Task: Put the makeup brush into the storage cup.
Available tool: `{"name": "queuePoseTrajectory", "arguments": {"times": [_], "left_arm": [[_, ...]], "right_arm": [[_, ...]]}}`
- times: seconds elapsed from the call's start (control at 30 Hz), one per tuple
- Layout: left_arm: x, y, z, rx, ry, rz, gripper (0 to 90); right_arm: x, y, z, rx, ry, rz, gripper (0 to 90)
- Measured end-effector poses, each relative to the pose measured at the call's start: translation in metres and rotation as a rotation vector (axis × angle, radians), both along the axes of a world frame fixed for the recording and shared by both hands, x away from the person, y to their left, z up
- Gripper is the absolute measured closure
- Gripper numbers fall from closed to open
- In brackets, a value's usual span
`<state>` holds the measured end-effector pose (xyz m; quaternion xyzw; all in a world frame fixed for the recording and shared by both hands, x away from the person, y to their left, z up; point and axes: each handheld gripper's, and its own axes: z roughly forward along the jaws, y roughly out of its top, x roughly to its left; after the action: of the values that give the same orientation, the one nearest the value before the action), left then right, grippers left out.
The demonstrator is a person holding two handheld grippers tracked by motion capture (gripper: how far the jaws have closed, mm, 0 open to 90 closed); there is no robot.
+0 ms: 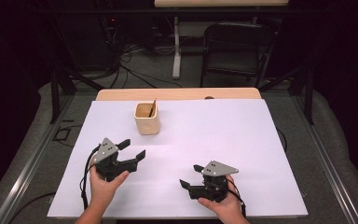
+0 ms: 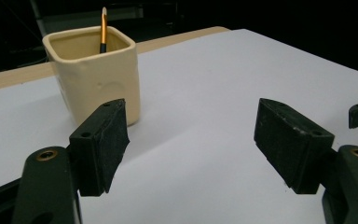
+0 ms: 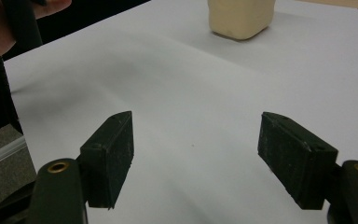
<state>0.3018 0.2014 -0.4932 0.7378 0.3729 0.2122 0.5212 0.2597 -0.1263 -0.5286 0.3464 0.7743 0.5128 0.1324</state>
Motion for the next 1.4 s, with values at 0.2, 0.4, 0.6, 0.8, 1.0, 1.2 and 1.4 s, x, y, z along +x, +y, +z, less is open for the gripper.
{"name": "queuePoseTrajectory", "arguments": {"times": [0.2, 0.4, 0.6, 0.8, 1.0, 1.2, 1.4], "left_arm": [[-0.001, 0.001, -0.001, 0.002, 0.001, -0.002, 26.8], [-0.015, 0.007, -0.010, 0.000, -0.003, -0.005, 27.0], [-0.021, 0.008, -0.016, 0.009, 0.007, -0.011, 27.0], [-0.028, 0.007, -0.024, 0.031, 0.025, -0.031, 27.2], [-0.033, 0.002, -0.032, 0.079, 0.039, -0.062, 27.5], [-0.033, 0.000, -0.034, 0.083, 0.042, -0.064, 28.1], [-0.031, -0.012, -0.045, 0.127, 0.079, -0.117, 30.1]], "right_arm": [[0.000, 0.000, 0.000, 0.002, -0.003, 0.000, 26.6], [-0.001, 0.000, -0.001, -0.004, -0.004, 0.002, 26.5], [-0.001, 0.000, 0.000, -0.004, -0.006, 0.000, 26.6], [-0.001, -0.001, 0.000, -0.006, -0.005, -0.001, 26.6], [-0.001, -0.001, 0.000, -0.007, -0.008, -0.003, 26.6], [-0.001, -0.001, 0.000, -0.008, -0.009, -0.003, 26.6], [-0.001, -0.002, 0.000, -0.007, -0.011, -0.010, 26.6]]}}
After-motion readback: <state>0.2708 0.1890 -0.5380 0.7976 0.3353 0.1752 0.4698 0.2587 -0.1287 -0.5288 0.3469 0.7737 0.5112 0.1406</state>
